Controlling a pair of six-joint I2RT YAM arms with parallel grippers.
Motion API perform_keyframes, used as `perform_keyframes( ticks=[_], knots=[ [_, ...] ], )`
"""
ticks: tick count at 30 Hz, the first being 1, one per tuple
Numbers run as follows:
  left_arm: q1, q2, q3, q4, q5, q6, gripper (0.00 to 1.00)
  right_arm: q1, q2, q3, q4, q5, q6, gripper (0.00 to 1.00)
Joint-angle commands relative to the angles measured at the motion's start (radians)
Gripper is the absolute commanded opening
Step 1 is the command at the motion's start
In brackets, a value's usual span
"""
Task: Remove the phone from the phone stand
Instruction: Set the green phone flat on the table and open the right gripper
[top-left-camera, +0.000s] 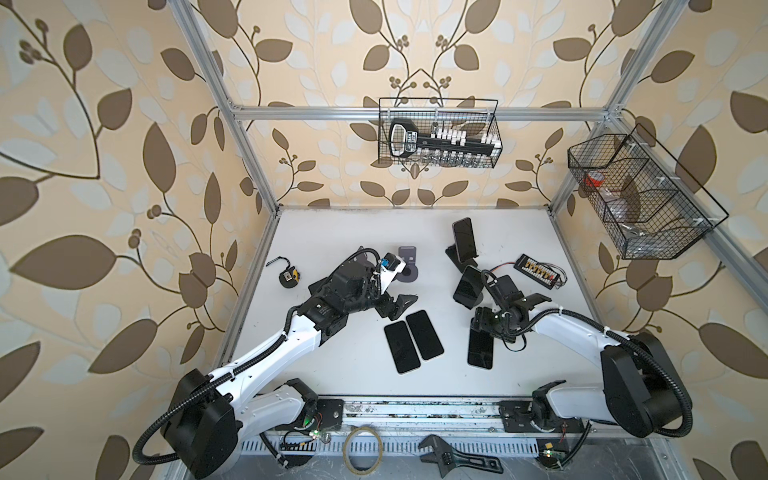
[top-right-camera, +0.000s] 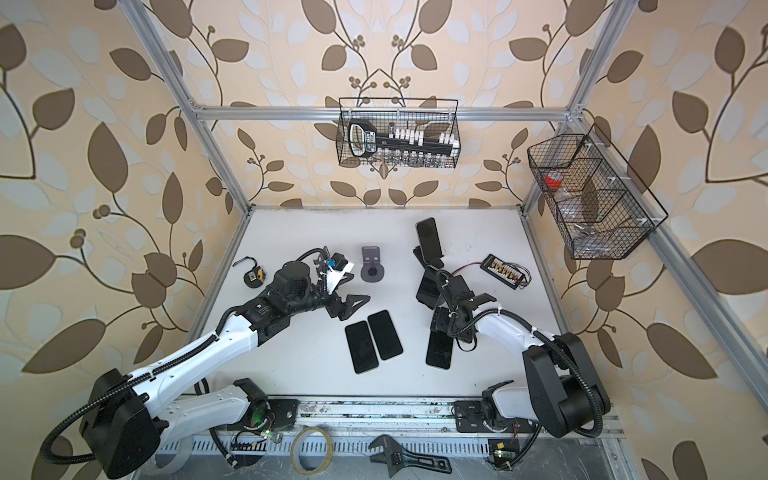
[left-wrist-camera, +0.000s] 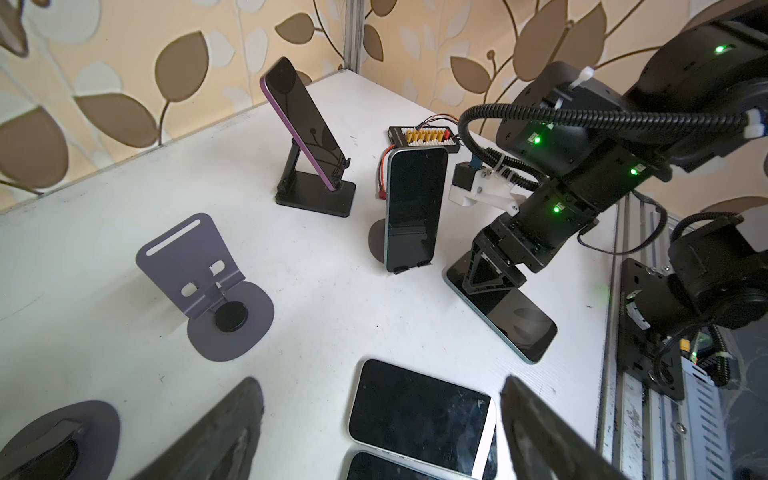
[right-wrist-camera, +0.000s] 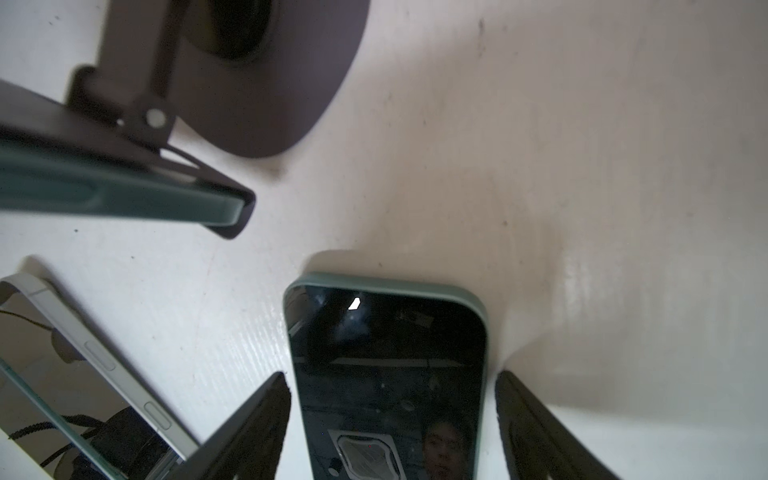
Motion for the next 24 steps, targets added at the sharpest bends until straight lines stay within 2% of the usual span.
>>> perform_keyframes(
  ticks=[1, 24],
  knots=[
    [0.000, -0.033, 0.047, 0.014, -0.016, 0.006, 0.89, -0.004, 0.012, -0.049, -0.040, 0.031, 0.011, 0.80],
    [0.000, -0.045, 0.046, 0.013, -0.009, 0.000, 0.89, -0.003, -0.115, -0.018, -0.081, 0.033, 0.023, 0.83]
  ],
)
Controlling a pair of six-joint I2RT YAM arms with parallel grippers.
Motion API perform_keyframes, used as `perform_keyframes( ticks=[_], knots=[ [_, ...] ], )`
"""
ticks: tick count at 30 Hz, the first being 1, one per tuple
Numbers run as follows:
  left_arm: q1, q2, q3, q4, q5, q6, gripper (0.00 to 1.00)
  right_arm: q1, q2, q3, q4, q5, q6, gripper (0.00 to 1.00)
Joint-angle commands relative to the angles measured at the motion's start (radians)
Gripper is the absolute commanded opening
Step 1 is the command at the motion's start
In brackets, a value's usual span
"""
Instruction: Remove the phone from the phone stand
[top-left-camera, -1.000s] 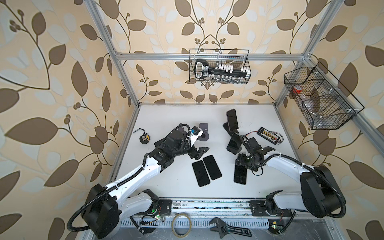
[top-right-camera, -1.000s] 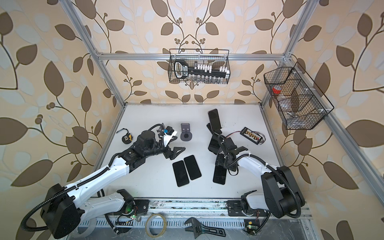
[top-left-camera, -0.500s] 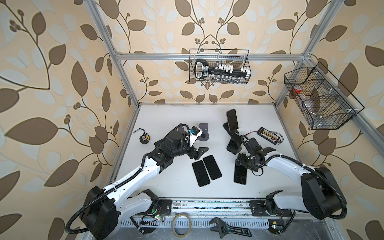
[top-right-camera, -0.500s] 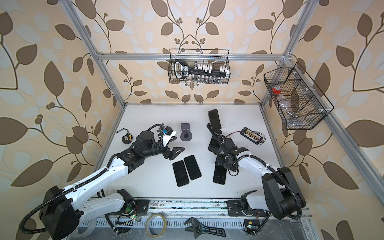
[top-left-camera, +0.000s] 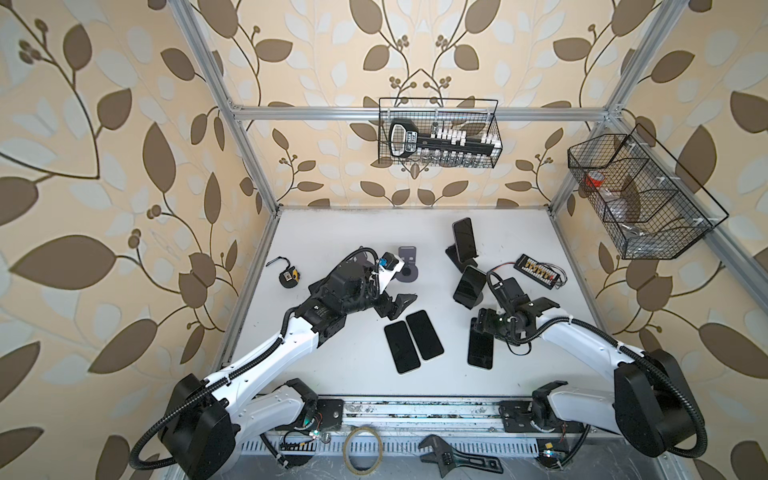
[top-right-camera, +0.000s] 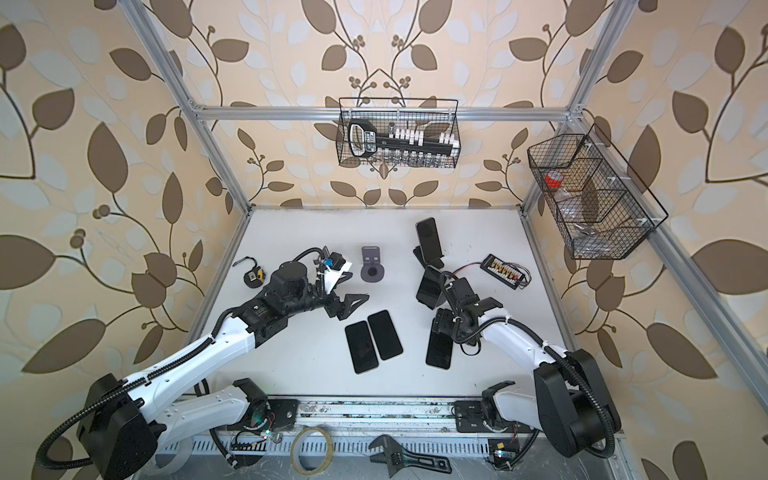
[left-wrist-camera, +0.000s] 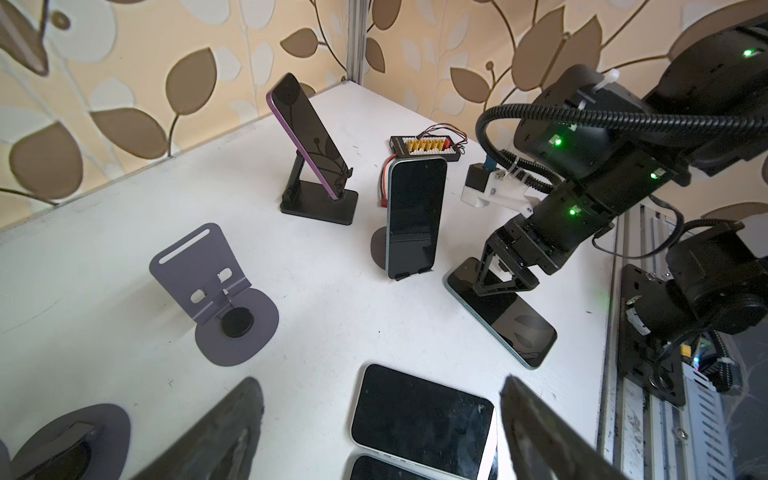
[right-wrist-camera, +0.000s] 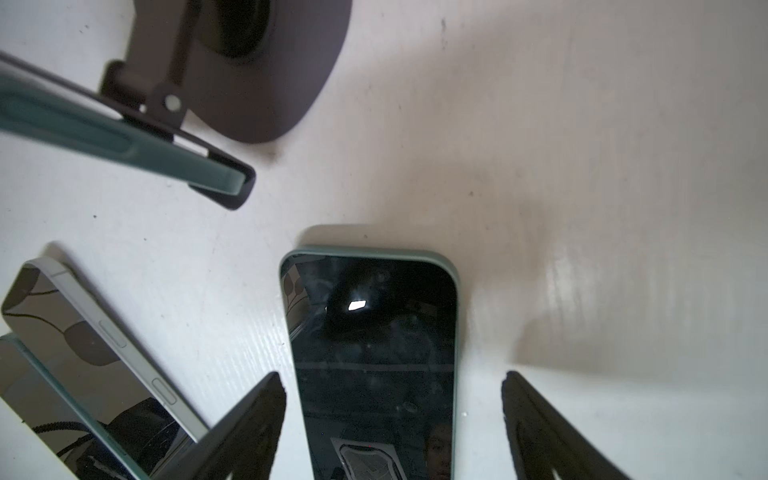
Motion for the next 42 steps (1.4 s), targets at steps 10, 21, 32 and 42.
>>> perform_keyframes(
  ticks=[10, 21, 32, 42],
  knots=[
    [0.000, -0.021, 0.037, 0.023, 0.011, -0.011, 0.89, -0.003, -0.077, 0.002, -0.032, 0.019, 0.033, 0.80],
    [0.000, -0.012, 0.024, 0.052, 0.031, -0.015, 0.89, -0.002, -0.139, -0.009, 0.002, 0.029, 0.061, 0.79],
    [0.000, -0.002, 0.026, 0.040, 0.024, 0.010, 0.89, -0.001, -0.176, -0.039, 0.010, 0.038, 0.066, 0.80],
    [0.000, 0.008, 0.029, 0.023, -0.011, 0.038, 0.89, -0.001, -0.231, -0.052, 0.009, 0.058, 0.046, 0.76]
  ],
)
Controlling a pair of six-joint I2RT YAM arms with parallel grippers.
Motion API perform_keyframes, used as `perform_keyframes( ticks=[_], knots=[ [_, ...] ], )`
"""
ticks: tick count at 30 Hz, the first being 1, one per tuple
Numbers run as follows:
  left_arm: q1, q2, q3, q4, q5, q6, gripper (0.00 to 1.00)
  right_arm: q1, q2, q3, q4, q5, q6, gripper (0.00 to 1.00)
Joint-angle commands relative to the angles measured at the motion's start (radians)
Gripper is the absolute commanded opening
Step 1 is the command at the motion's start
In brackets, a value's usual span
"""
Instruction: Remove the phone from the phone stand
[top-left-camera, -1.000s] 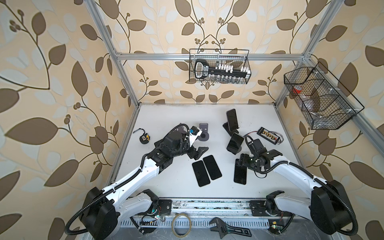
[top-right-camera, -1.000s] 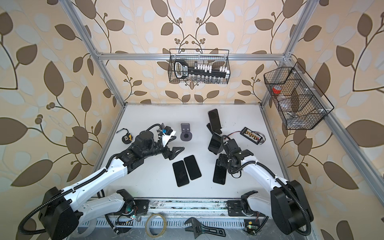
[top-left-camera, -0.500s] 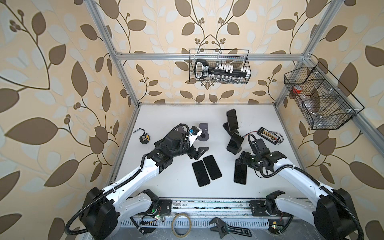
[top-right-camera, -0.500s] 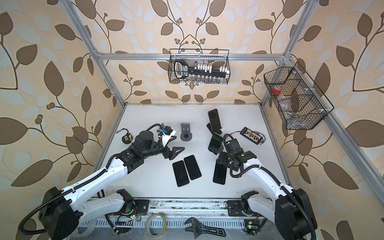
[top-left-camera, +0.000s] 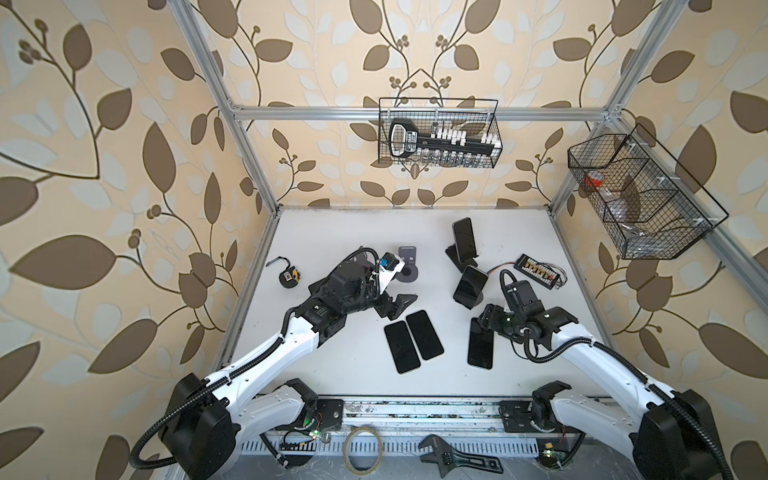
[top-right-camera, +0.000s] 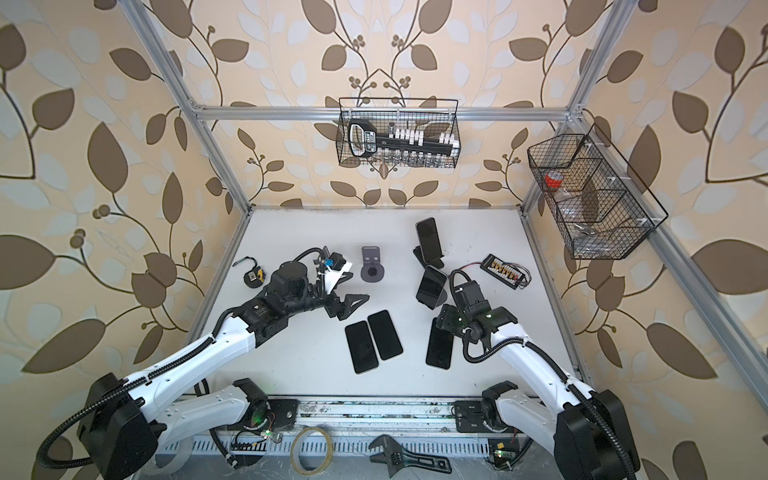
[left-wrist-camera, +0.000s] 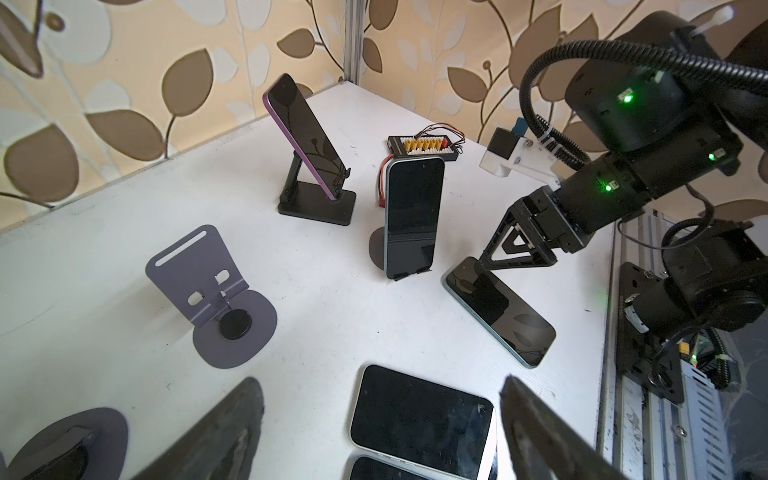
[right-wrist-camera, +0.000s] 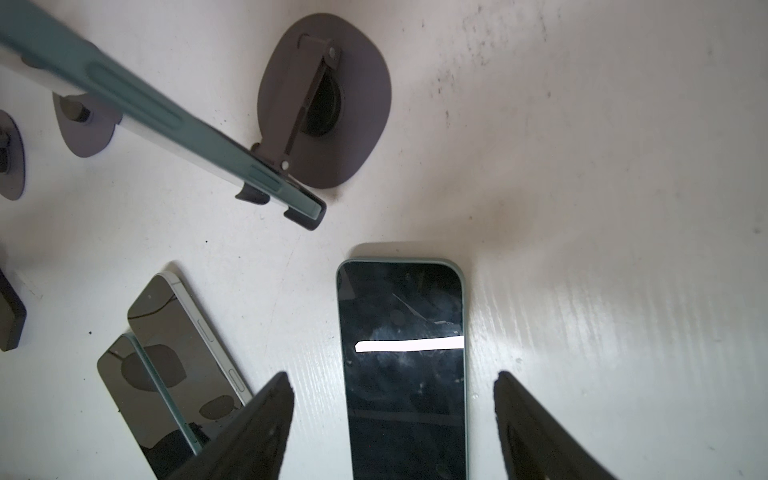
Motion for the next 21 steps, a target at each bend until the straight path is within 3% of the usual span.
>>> perform_keyframes(
  ticks=[1, 21],
  knots=[
    [0.000, 0.004, 0.029, 0.018, -0.018, 0.032, 0.89, -0.001, -0.028, -0.020, -0.007, 0.027, -0.007, 0.75],
    [0.001, 0.008, 0.023, 0.024, -0.035, 0.054, 0.87, -0.001, -0.133, 0.001, -0.018, 0.040, 0.000, 0.61]
  ],
)
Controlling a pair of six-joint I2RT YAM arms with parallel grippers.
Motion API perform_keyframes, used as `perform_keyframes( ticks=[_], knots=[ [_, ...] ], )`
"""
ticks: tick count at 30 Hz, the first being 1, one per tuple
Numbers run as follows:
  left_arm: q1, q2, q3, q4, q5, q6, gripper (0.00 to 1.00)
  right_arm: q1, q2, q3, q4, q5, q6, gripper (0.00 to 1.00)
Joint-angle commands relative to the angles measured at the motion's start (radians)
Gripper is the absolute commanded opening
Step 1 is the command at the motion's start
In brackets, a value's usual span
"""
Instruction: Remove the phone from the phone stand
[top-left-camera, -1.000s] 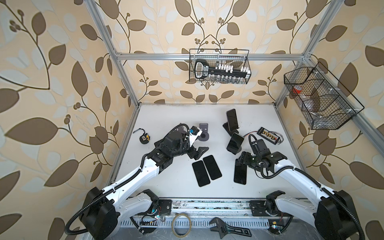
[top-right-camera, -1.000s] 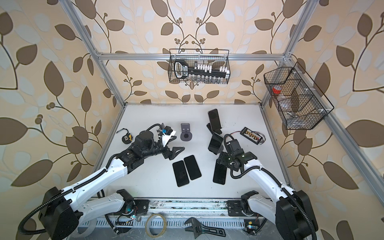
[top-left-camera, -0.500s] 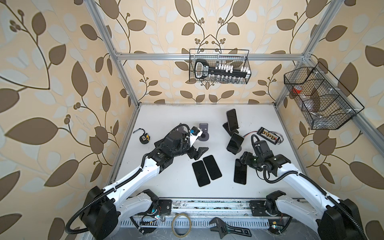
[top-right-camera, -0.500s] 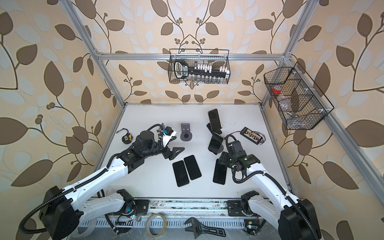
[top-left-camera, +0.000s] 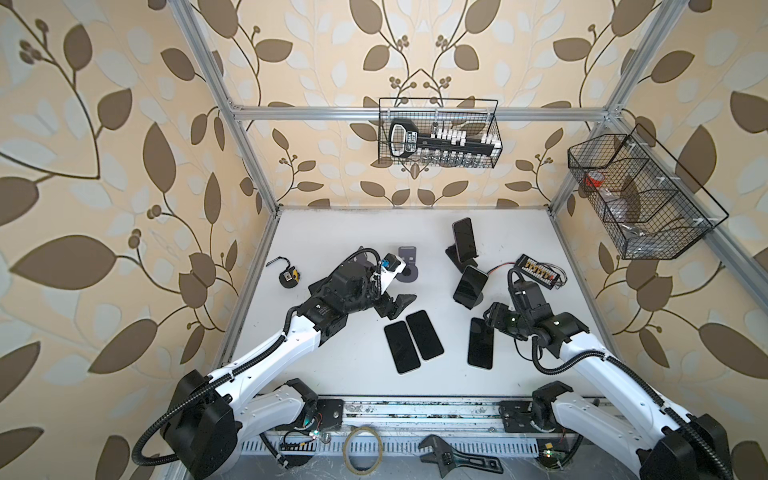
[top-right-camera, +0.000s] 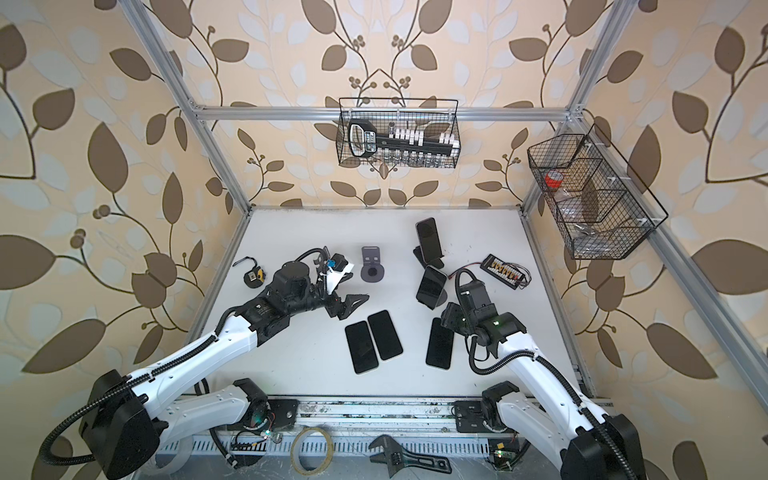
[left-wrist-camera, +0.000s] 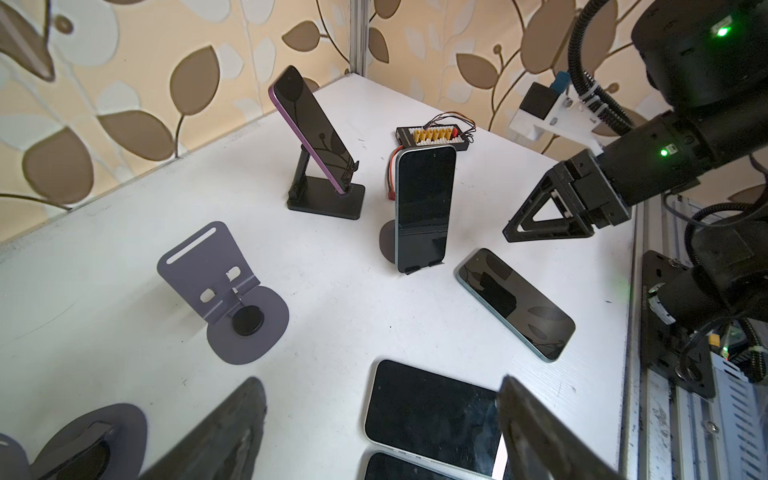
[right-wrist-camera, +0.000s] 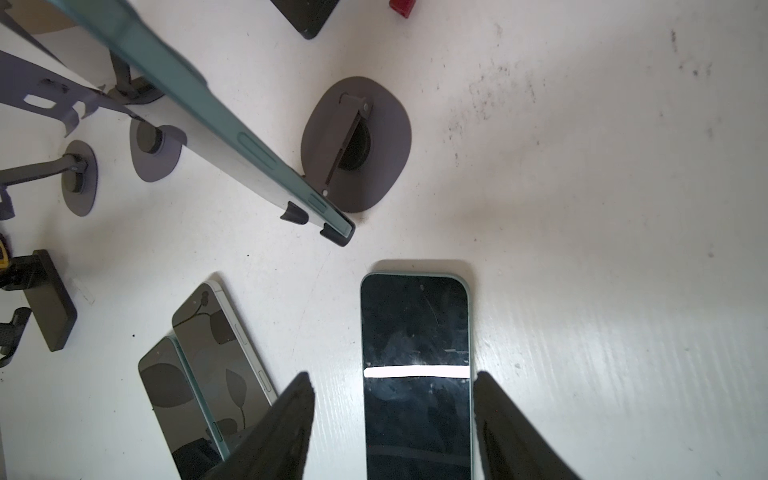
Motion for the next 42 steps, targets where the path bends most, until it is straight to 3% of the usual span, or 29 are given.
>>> perform_keyframes(
  ticks=[1, 11, 29, 35, 42],
  knots=[
    [0.000, -0.011, 0.021, 0.028, -0.014, 0.013, 0.87, -0.002, -0.033, 0.001, -0.016, 0.016, 0.010, 0.61],
    [-0.001, -0.007, 0.015, 0.025, -0.049, 0.003, 0.87, 0.000, -0.079, 0.015, -0.033, 0.002, 0.011, 0.62],
    [-0.018, 0.061, 0.051, 0.065, -0.077, -0.159, 0.83, -0.001, -0.099, 0.057, -0.011, -0.059, -0.045, 0.60],
    [-0.052, 0.107, 0.067, 0.118, -0.109, -0.205, 0.85, 0.000, -0.080, 0.088, -0.008, -0.032, -0.074, 0.76],
    [-0.083, 0.179, 0.086, 0.180, -0.151, -0.241, 0.86, -0.001, -0.059, 0.131, -0.001, -0.014, -0.090, 0.86]
  ],
)
